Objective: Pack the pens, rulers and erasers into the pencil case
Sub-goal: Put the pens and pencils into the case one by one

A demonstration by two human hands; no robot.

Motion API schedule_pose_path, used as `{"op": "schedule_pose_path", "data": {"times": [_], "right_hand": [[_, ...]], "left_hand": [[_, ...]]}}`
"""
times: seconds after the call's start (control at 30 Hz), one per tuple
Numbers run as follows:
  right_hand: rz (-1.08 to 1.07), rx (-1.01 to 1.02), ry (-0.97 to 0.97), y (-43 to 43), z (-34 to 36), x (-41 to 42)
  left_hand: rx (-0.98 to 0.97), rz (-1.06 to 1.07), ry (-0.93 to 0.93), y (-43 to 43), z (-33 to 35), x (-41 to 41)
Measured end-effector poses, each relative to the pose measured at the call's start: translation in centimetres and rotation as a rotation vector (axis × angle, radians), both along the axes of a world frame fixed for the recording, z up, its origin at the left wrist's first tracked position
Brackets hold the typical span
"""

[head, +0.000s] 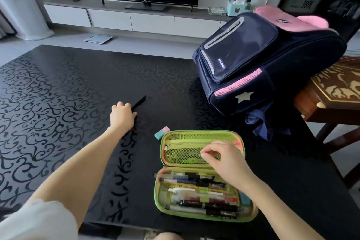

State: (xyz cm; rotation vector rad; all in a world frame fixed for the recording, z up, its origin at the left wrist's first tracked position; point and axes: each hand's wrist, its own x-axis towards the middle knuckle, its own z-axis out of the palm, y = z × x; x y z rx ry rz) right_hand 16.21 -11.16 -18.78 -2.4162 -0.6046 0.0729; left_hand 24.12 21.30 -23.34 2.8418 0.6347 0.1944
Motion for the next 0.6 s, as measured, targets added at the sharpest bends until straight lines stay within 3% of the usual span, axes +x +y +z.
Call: {"op": "schedule_pose_path", "data": {"times": [0.17, 0.27, 0.33, 0.47, 0.6], "right_hand": [[0.014, 0.010, -0.023, 0.6, 0.0, 0.6], [-0.057, 0.065, -0.065, -0.5, 0.3, 0.3], [-0.138, 0.125, -0.035, -1.4, 0.3, 0.0], [-0.109, 0.177, 0.120, -3.0, 0.6, -1.7], [0.009, 0.010, 0.139, -3.9, 0.5, -3.8]], "left_hand": [[-0.096, -0.025, -0.038, -0.4, 0.1, 0.7], [-0.301, -0.065, -0.217, -3.1, 1.6, -1.8], [-0.378, -0.228, -0.281, -6.1, 2.8, -4.9], [-0.374, -0.639, -0.196, -11.8, 3.2, -12.2], [-0.293, -0.752, -0.142, -14.7, 1.4, -14.4]]}}
